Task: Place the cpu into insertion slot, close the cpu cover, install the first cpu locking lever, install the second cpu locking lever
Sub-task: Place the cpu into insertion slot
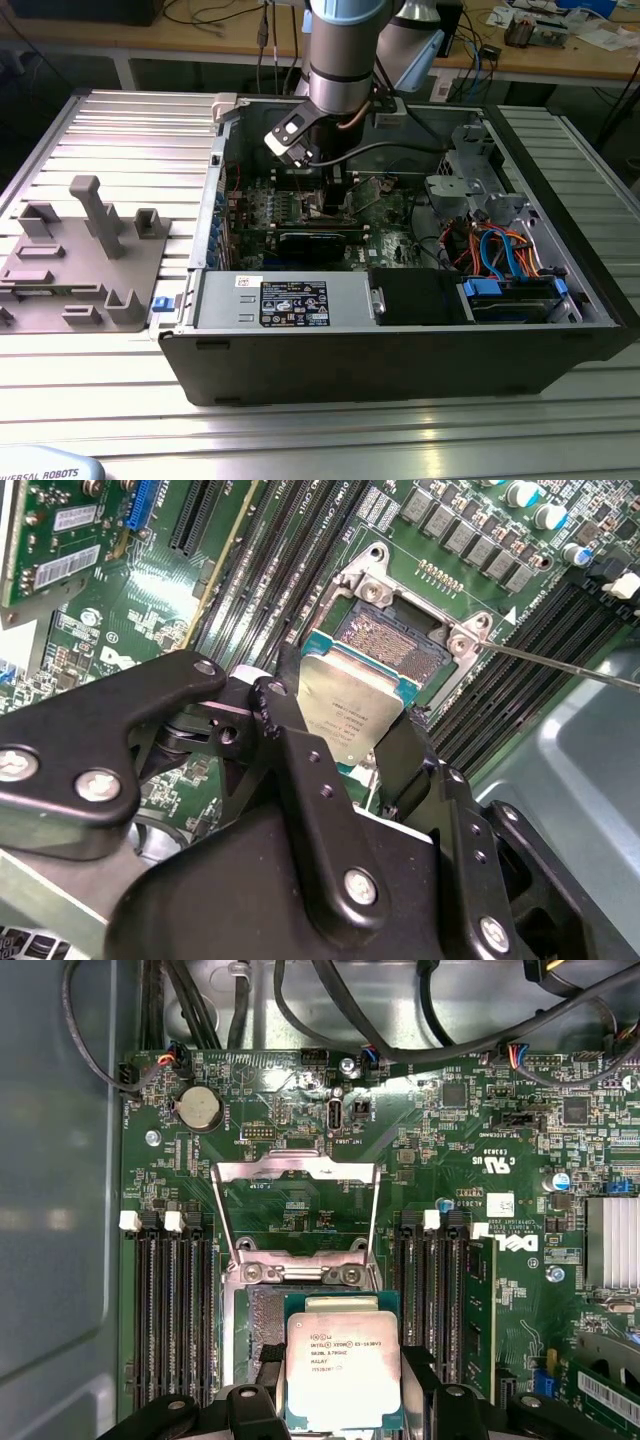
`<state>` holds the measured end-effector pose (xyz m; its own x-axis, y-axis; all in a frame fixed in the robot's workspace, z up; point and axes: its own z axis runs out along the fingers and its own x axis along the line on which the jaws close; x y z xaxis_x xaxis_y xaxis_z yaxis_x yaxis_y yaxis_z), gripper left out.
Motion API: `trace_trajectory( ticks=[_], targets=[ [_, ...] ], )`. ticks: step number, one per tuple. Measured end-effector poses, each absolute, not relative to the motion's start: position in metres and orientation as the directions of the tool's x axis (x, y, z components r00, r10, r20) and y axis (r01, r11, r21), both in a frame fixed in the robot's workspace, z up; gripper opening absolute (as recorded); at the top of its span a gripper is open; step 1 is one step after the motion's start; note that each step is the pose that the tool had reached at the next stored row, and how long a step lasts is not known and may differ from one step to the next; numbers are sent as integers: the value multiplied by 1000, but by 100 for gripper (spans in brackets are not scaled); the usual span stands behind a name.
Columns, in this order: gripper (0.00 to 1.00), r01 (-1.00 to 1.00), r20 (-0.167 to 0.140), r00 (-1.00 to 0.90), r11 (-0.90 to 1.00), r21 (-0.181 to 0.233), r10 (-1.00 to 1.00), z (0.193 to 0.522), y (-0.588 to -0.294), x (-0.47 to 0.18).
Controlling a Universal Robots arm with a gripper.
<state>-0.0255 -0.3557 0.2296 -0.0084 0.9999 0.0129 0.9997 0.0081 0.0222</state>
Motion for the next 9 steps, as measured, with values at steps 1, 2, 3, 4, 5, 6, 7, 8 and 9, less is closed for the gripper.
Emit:
trace_trajectory(
  ticks=[1, 2, 3, 4, 5, 6, 7, 8, 9],
  targets=[
    [54, 1000, 13, -8, 8, 22, 1000, 229, -356, -26],
    [54, 1000, 13, -8, 8, 22, 1000, 229, -355, -26],
    [54, 1000, 13, -8, 8, 22, 1000, 229, -355, -26],
    [54, 1000, 12, -8, 8, 22, 1000, 229, -354, -26],
    [54, 1000, 9, -9, 8, 22, 1000, 229, -352, -26],
    [54, 1000, 7, -8, 8, 22, 1000, 229, -351, -26],
    [54, 1000, 5, -8, 8, 22, 1000, 228, -350, -26],
    [54, 1000, 2, -8, 8, 22, 1000, 228, -349, -26],
    [54, 1000, 0, -8, 8, 22, 1000, 228, -349, -26]
  ],
)
